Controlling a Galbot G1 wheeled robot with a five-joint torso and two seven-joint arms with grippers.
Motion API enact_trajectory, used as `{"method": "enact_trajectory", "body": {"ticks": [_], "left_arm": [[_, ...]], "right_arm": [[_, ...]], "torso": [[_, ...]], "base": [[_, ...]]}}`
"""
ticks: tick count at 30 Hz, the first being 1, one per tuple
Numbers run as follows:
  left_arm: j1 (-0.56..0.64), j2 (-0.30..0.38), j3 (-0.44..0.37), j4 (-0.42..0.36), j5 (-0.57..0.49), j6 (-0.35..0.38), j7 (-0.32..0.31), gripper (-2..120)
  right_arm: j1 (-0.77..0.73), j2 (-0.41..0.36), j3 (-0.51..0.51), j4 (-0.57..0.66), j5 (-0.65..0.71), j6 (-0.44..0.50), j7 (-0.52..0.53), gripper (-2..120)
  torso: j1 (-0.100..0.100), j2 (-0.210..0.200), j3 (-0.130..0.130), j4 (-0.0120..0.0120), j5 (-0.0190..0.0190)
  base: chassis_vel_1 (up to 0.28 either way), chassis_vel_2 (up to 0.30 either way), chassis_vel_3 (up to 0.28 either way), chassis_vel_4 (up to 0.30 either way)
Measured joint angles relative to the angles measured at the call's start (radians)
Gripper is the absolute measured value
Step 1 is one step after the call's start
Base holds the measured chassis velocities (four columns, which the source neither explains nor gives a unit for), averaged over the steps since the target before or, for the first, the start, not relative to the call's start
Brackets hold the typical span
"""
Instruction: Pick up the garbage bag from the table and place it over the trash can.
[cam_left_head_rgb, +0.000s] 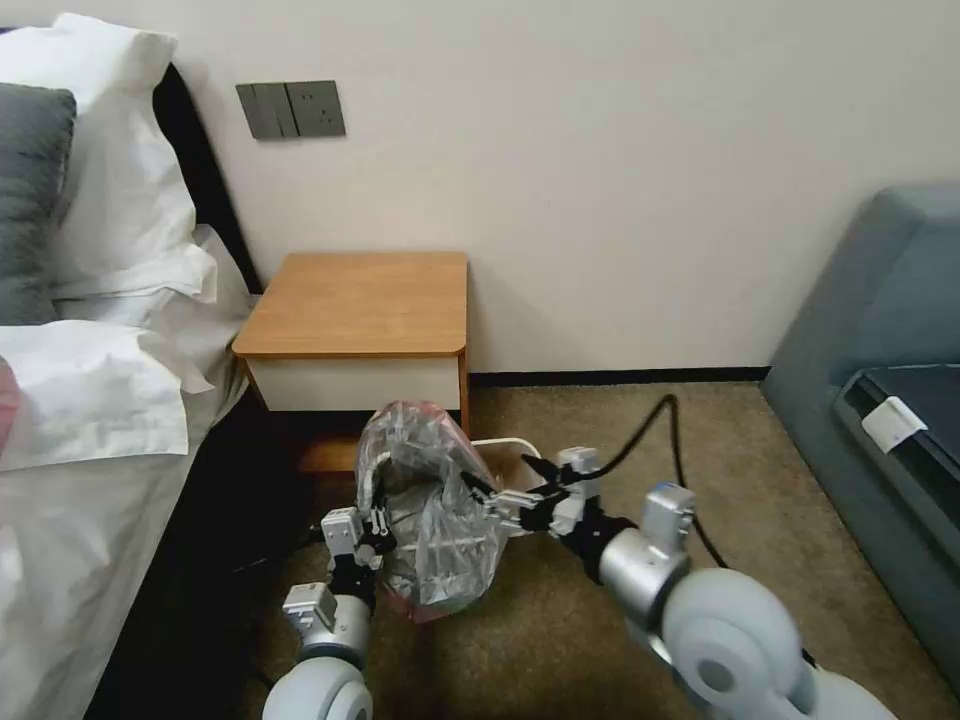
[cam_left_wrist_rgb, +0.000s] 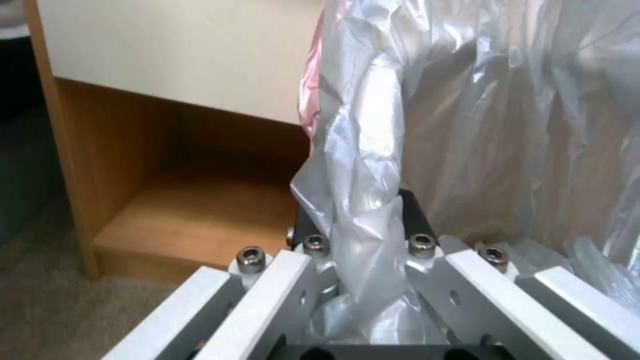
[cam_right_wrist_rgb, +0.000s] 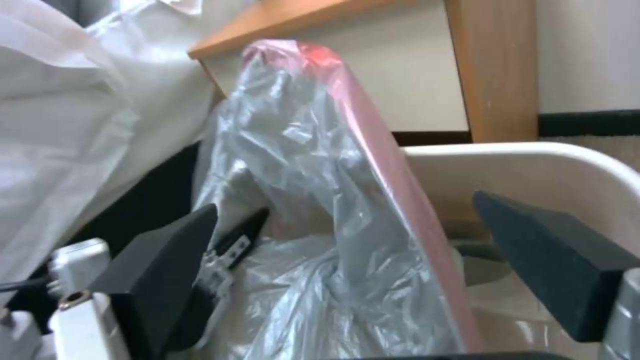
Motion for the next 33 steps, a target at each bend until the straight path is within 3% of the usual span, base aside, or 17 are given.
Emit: {"method": "enact_trajectory", "body": {"ticks": [6,8,15,30,33], "left_arm": [[0.006,-0.001,0.0,-0.013,0.001,-0.007,0.013,5],[0.008,-0.003,0.0,-0.016,0.0,-0.013,0.017,5],[0.016,-0.005,-0.001,-0.022,-0.014,-0.02,0.019,5],[0.011,-0.003,-0.003,-0.036,-0.042,-0.015,0.03,5],[0.009,-0.004,-0.004,-0.033,-0.043,-0.008,0.03,5]], "right_arm": [[0.021,0.028,-0.016,-0.054,-0.027,0.006,-0.006,80],[0.025,0.039,-0.014,-0.073,-0.033,0.015,-0.011,69],[0.025,0.048,0.003,-0.112,-0.026,0.05,-0.045,59],[0.027,0.078,0.019,-0.157,-0.027,0.093,-0.085,3],[0.027,0.078,0.019,-0.156,-0.033,0.099,-0.085,0]], "torso": [[0.0,0.0,0.0,-0.0001,-0.0002],[0.0,0.0,0.0,-0.0002,-0.0003],[0.0,0.0,0.0,-0.0001,-0.0002],[0.0,0.0,0.0,-0.0001,-0.0002],[0.0,0.0,0.0,-0.0001,-0.0002]], "base": [[0.0,0.0,0.0,0.0],[0.0,0.0,0.0,0.0],[0.0,0.0,0.0,0.0],[0.0,0.0,0.0,0.0],[0.0,0.0,0.0,0.0]]}}
